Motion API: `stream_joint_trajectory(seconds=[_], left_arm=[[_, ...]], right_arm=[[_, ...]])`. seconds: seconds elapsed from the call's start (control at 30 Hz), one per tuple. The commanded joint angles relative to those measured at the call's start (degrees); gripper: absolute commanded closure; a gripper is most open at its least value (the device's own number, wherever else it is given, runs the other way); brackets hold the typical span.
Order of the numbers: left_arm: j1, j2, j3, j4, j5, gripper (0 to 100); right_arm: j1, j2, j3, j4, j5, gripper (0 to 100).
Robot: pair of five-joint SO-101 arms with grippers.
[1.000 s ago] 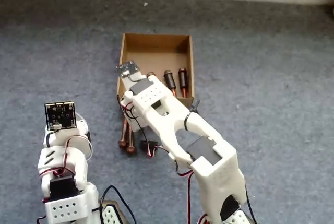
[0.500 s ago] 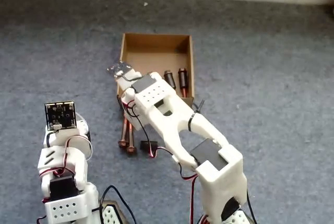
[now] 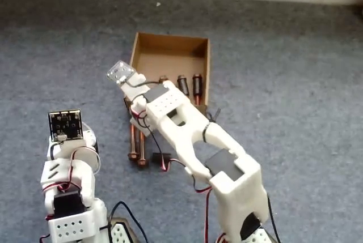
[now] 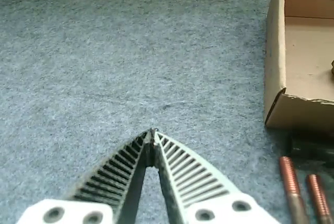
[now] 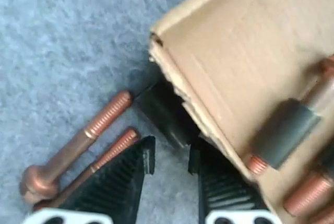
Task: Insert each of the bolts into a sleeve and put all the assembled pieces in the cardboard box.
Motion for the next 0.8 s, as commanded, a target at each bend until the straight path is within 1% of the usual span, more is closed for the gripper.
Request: stream_joint_trajectory(seconds=[0.0,0.17,0.3,0.53,0.77], left_arm=[[-0.2,-0.6,-0.9,-1.3,-0.4,98],[-0.2,-0.6,-0.9,-1.3,-0.4,98],[-0.2,-0.6,-0.9,-1.3,-0.4,98],[-0.2,-0.6,-0.9,-1.3,-0.4,98],[-0.2,-0.6,-0.9,-1.3,-0.4,98]], right_arm=[[0.8,3.3,-0.6,-1.7,0.8,88.9],[0.8,3.6,-0.7,-1.5,0.8,89.8],[0.9,0.1,-0.5,-0.8,0.8,99.8],[1.1,-13.8,1.8,7.9,0.9,99.3],[2.3,-23.3,5.8,8.0,0.9,99.3]])
